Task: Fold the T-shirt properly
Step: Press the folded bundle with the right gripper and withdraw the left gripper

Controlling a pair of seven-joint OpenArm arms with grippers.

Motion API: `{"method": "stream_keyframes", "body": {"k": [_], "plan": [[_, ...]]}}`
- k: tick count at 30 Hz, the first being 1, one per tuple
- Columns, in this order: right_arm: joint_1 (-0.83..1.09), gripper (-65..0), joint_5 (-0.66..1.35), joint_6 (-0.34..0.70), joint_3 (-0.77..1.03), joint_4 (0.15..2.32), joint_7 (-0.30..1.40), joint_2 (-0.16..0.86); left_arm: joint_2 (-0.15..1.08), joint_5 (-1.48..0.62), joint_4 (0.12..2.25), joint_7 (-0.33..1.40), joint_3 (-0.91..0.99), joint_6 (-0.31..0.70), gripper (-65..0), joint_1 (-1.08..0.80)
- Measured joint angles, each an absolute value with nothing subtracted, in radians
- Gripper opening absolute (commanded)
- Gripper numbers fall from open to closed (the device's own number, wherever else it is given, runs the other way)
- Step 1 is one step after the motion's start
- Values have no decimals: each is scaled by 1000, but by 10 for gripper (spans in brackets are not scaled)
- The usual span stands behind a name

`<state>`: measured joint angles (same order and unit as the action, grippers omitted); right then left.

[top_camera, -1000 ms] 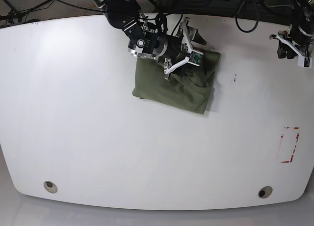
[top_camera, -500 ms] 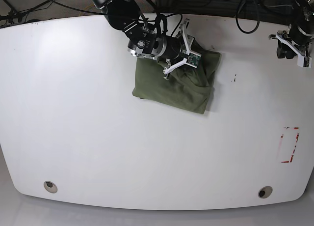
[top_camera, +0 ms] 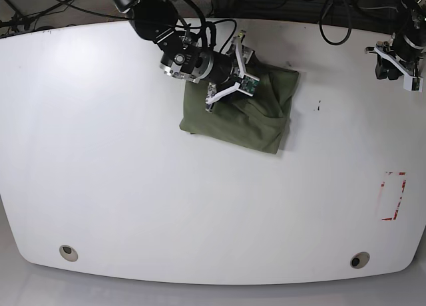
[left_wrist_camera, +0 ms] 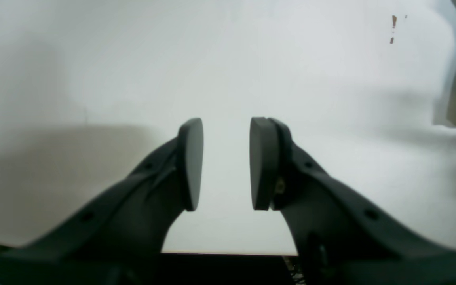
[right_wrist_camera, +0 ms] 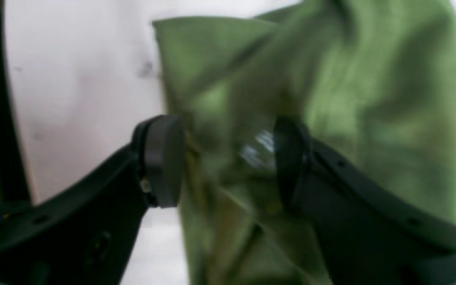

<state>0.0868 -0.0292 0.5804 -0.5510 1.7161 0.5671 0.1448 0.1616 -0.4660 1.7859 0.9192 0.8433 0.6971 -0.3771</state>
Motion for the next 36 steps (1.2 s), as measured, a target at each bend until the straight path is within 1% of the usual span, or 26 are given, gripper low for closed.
{"method": "stream_keyframes", "body": {"k": [3, 11, 15, 16, 20, 22, 24, 28, 31, 33, 36], "plan": [[87, -306, -30, 576, -550, 1724, 569, 163, 162, -466, 1786, 920, 843, 697, -467, -377], [90, -308, -27, 576, -555, 1689, 553, 163, 164, -465, 1786, 920, 821, 697, -467, -377], [87, -315, -29, 576, -572, 1684, 511, 160, 162, -468, 1786, 919, 813, 697, -467, -374], [86, -327, -28, 576, -574, 1675, 503, 153, 162, -469, 1786, 919, 813, 697, -467, -374], [84, -466, -27, 576, -577, 1630, 497, 124, 162, -468, 1786, 920, 813, 697, -467, -376], [77, -507, -26, 576, -582, 1612, 497, 123, 163, -466, 1785, 919, 813, 697, -467, -377], [69, -530, -27, 576, -580, 1597, 497, 122, 162, -466, 1786, 920, 813, 697, -467, -377], [67, -550, -30, 576, -573, 1591, 497, 113, 162, -466, 1785, 919, 813, 697, -467, -377], [72, -602, -30, 576, -576, 1609, 500, 110, 162, -465, 1785, 919, 813, 697, -467, -377], [75, -626, -30, 576, -577, 1634, 502, 109, 162, -465, 1785, 920, 813, 697, -467, -377], [81, -625, -27, 576, -576, 1693, 534, 109, 162, -466, 1785, 919, 813, 697, -467, -377]]}}
